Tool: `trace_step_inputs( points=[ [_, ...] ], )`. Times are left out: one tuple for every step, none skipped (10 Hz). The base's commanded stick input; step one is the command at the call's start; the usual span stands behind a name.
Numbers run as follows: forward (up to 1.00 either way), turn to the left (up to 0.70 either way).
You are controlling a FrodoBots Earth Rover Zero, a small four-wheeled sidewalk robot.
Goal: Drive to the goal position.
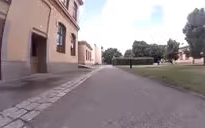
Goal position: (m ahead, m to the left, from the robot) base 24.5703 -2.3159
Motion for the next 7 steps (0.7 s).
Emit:
trace_step_inputs(
  points=[
    [0.85,0.01],
    [0.85,0.01],
    [0.85,0.01],
    [0.85,0.01],
    [0.85,0.01],
    [0.85,0.01],
    [0.85,-0.16]
  ],
)
